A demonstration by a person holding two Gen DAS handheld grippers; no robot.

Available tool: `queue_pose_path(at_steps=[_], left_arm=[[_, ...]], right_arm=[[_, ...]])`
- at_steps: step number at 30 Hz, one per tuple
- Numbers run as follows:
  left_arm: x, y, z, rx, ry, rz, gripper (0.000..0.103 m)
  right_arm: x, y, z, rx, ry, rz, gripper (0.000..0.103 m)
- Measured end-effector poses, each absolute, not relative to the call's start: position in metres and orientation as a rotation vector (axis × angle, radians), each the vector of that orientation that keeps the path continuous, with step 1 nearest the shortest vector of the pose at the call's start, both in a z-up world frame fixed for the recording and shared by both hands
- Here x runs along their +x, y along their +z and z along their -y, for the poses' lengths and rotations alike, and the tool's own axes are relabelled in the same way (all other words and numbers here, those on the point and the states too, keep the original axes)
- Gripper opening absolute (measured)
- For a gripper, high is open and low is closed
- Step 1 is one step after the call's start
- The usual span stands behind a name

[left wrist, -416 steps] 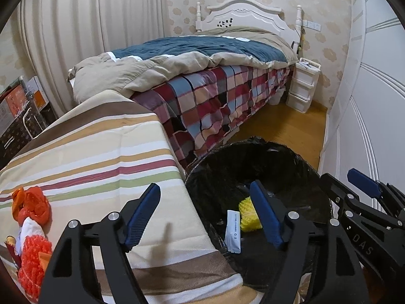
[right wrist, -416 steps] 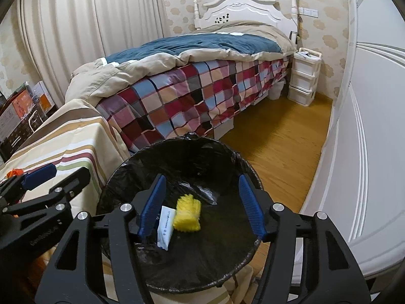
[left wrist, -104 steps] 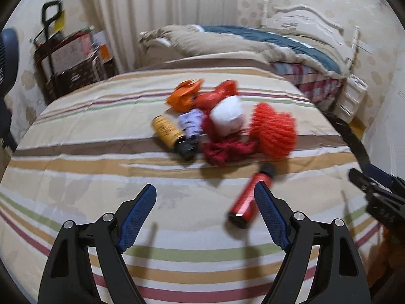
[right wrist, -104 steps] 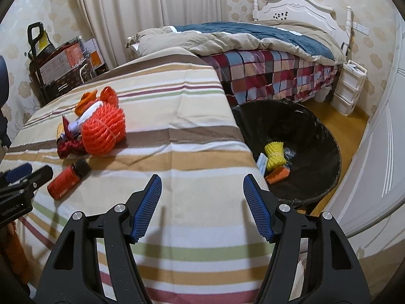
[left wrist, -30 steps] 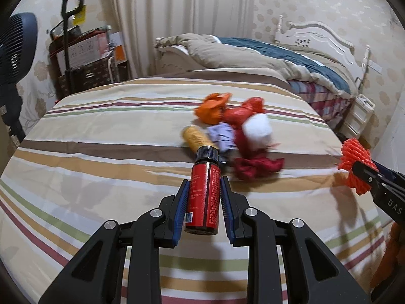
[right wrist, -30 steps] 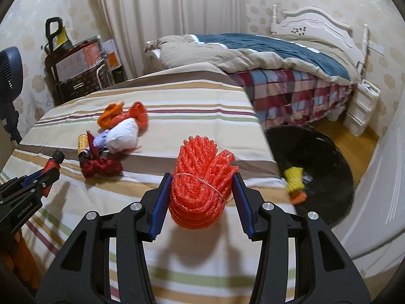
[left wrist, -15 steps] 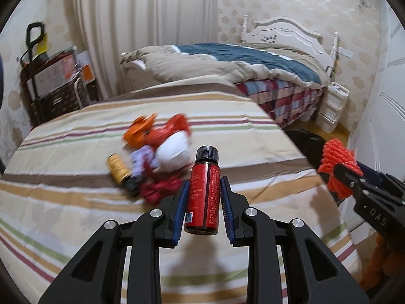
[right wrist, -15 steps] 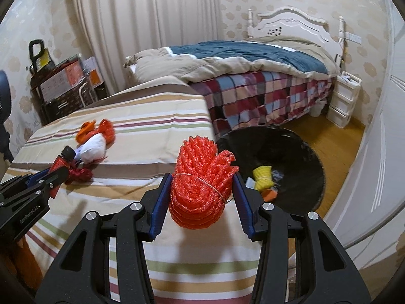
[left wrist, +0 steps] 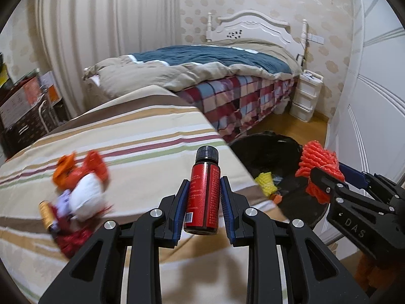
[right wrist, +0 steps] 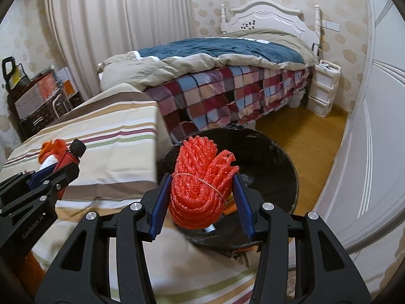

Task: Collect trash
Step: 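Carry the spray can and orange net with both tools over the black bin, then open both tools to drop the spray can and orange net into the bin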

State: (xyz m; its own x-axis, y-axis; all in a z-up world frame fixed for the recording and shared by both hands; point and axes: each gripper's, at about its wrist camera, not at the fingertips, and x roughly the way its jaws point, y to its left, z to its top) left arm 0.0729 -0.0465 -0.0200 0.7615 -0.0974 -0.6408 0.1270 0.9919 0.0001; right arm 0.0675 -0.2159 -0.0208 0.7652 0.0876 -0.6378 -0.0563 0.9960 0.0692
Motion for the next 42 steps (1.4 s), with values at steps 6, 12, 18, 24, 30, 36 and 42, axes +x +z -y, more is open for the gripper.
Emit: queue_pose_path(at_steps=[6, 12, 18, 24, 30, 36, 42], left_arm=[[0.101, -0.026, 0.072, 0.061, -0.153, -0.712, 0.027], [0.122, -0.030, 0.094, 0.074, -0.178, -0.718, 0.027], [0.140, -0.030, 0.107, 0.088, -0.184, -0.722, 0.027], [0.149, -0.035, 0.118, 0.098, -0.180, -0.740, 0.027], [0.155, -0.039, 0.125, 0.119, -0.182, -0.756, 0.027], [0.154, -0.039, 0.122, 0.099, -0.167, -0.749, 0.067], [0.149, -0.032, 0.113, 0.085, -0.135, -0.732, 0.077]], right_arm=[[0.085, -0.028, 0.230, 0.033, 0.034, -0.695, 0.047], [0.102, -0.033, 0.249, 0.061, 0.001, -0.700, 0.047], [0.116, -0.037, 0.262, 0.074, -0.022, -0.708, 0.047], [0.127, -0.042, 0.270, 0.083, -0.035, -0.720, 0.048], [0.132, -0.046, 0.273, 0.089, -0.040, -0.729, 0.049], [0.128, -0.047, 0.278, 0.090, -0.067, -0.718, 0.061], [0.121, -0.044, 0.285, 0.103, -0.111, -0.708, 0.074]])
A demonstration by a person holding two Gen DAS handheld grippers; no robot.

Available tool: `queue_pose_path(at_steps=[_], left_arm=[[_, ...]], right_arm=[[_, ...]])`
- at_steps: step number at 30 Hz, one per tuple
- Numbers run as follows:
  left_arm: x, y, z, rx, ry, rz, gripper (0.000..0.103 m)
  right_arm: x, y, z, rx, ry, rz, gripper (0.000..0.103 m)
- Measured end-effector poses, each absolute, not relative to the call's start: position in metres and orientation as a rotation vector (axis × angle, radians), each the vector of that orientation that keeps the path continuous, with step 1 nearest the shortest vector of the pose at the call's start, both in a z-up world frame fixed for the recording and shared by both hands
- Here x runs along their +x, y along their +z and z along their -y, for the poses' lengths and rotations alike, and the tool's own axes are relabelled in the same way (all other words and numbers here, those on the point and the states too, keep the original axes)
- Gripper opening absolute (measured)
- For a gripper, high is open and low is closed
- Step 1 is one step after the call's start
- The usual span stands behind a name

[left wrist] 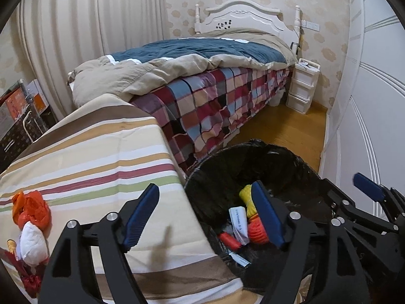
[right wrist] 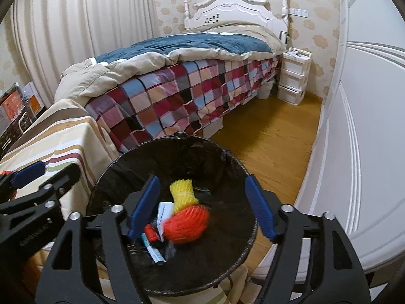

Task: Collect trash
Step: 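Open both tools to drop the spray can and orange net into the bin, then move both tools back toward the trash on the bed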

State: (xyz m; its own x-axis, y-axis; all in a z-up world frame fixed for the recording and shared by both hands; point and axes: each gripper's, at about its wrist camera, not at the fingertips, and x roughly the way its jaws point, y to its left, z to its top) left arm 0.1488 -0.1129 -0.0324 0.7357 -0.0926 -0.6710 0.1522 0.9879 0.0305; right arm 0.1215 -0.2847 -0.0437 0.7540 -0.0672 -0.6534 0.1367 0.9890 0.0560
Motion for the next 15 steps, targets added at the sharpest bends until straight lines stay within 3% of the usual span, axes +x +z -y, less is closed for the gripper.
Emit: queue_pose_path(at_steps=[7, 15], left_arm=[[0.136, -0.022, 0.096, 0.081, -0.093, -0.730, 0.082], [0.108, -0.015, 0.059, 0.055, -0.034, -0.733, 0.083]], right_arm=[[0.110, -0.034, 0.278, 0.092, -0.105, -0.695, 0.083], [0.089, -0.026, 0.259, 0.101, -0.059, -0.694, 0.083]])
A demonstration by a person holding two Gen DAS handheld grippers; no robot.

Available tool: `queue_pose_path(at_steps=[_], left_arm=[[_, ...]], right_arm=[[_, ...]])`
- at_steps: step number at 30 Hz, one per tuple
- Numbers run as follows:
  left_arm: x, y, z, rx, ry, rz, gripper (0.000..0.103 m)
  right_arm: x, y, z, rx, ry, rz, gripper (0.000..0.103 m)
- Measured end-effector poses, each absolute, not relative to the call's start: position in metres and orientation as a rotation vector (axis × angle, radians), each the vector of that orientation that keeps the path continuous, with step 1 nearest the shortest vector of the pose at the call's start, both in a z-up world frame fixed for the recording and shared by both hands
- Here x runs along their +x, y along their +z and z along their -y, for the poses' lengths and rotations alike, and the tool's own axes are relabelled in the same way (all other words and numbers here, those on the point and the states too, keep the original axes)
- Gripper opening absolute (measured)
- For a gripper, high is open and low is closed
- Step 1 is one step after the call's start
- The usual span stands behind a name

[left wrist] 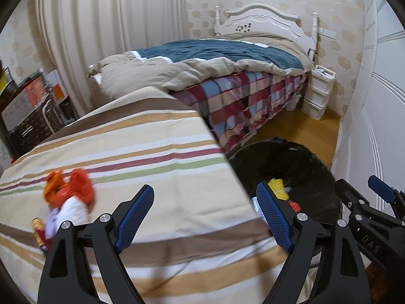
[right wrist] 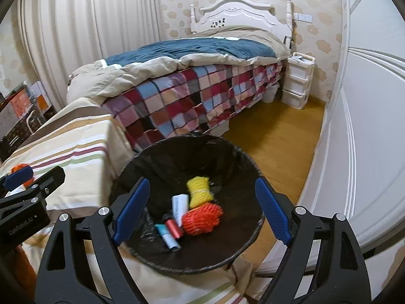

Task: Collect trash
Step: 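Move both tools back toward the trash on the bed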

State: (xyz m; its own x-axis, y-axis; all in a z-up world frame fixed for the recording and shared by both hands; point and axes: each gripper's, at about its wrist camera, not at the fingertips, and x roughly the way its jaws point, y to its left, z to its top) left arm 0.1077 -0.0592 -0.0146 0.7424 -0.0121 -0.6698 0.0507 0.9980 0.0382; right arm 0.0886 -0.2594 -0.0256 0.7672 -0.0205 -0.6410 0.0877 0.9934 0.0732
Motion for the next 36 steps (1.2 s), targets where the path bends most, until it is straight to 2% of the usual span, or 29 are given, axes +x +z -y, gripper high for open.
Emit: queue_pose_path(at_steps=[22, 36], left_arm=[[-0.004, -0.016, -0.116, -0.020, 0.279, -0.747, 0.083], [-0.041, -0.031, -0.206, -0.083, 0.468, -0.759, 0.083]], right_arm=[[0.037, -0.021, 0.093, -0.034, 0.312, -0.737, 0.083], [0.019, -0.026, -0.020, -0.157, 0.522, -0.773, 0.083]])
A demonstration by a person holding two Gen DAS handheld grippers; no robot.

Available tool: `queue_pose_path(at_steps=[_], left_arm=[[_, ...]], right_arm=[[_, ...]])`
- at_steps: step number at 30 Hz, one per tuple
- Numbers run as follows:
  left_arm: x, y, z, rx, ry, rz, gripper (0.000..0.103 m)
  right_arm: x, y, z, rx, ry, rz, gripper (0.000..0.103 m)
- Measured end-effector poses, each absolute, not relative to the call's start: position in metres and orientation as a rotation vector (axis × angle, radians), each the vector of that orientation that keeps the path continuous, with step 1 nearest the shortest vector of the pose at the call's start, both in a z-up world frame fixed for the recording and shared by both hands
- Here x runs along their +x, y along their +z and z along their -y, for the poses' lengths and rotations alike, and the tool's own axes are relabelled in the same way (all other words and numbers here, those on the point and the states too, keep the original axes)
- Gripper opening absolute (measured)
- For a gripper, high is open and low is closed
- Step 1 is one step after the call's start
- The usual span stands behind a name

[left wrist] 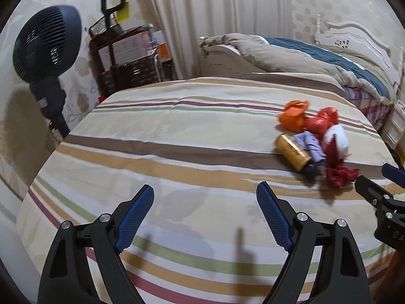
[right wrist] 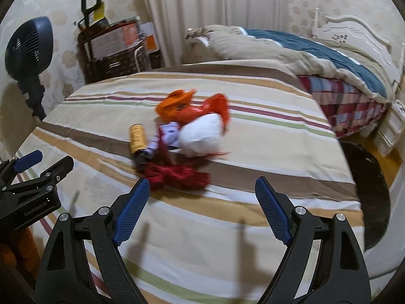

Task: Collect trash
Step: 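Move both tools back toward the trash on the bed, then grasp the red ribbon bow with the right tool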

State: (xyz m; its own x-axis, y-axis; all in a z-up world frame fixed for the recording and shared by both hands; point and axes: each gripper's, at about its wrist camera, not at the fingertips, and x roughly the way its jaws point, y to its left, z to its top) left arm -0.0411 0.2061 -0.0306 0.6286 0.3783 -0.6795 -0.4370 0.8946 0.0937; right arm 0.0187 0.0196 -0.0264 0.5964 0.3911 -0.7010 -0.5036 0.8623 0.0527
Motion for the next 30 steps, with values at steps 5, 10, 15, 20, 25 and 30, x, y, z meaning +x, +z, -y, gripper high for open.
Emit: queue_pose_path(at_steps=[5, 10, 15, 20, 25, 30], left_arm=[[-0.045, -0.033, -0.217, -0.091, 0.495, -0.750, 0.083], [-0.042, -0.037, -0.220, -0.115, 0.482, -0.760, 0.083], [-0.040, -0.040, -0.217, -0.117, 0.465, -0.765, 0.083], [-0.037, -0.041, -0.211, -0.130, 0.445, -0.769, 0.083], [-0.031, -0.041, -0.199, -0.122, 0.419, -0.773, 0.083], [-0.019, -0.042, -0.183, -0.119, 0.375, -0.780, 0.083]], right_arm=[[0.026, -0.036, -0.045, -0.178, 0.521, -0.809, 0.083], [0.032, -0.046, -0.057, -0.210, 0.516, -0.850, 0.064], [0.029, -0.047, -0.056, -0.226, 0.516, -0.849, 0.051], [0.020, -0.046, -0.048, -0.243, 0.515, -0.839, 0.046], [0.020, -0.045, -0.026, -0.237, 0.468, -0.825, 0.045], [0.032, -0.044, 0.001, -0.216, 0.394, -0.814, 0.045]])
